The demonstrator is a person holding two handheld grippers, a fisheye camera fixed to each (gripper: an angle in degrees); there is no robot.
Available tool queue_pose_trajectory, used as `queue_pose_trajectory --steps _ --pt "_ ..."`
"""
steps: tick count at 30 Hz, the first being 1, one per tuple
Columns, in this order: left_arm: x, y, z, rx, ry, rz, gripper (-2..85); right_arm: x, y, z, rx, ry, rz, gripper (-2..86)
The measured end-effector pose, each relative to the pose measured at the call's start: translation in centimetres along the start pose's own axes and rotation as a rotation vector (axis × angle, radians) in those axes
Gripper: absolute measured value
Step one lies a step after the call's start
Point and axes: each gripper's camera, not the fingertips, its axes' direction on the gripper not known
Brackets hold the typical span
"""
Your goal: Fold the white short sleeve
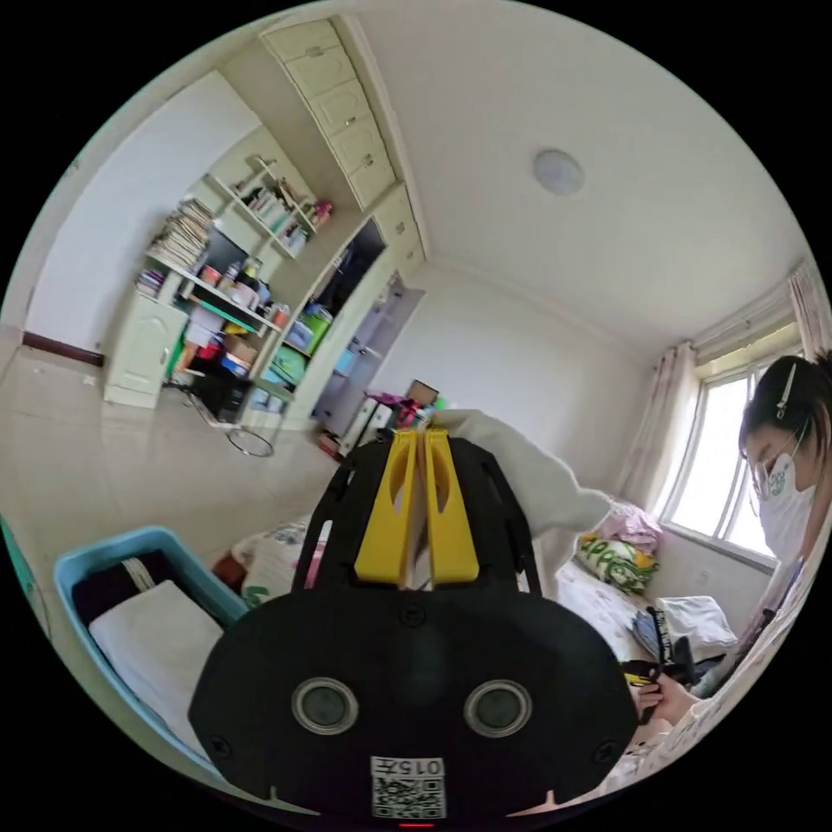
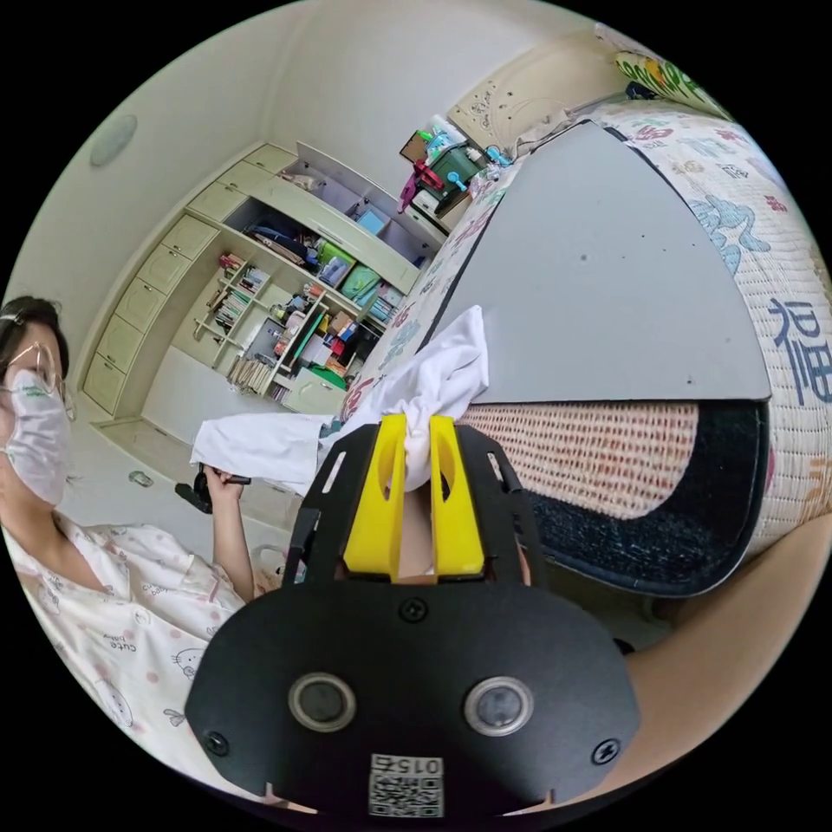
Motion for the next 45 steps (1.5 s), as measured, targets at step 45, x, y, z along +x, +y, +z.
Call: queue_pose_trajectory --steps 45 --pt "21.9 50.7 46.8 -1.065 0.652 0.248 -0.2 -1.2 10.0 -4.9 -0.037 -0.065 0.033 6.9"
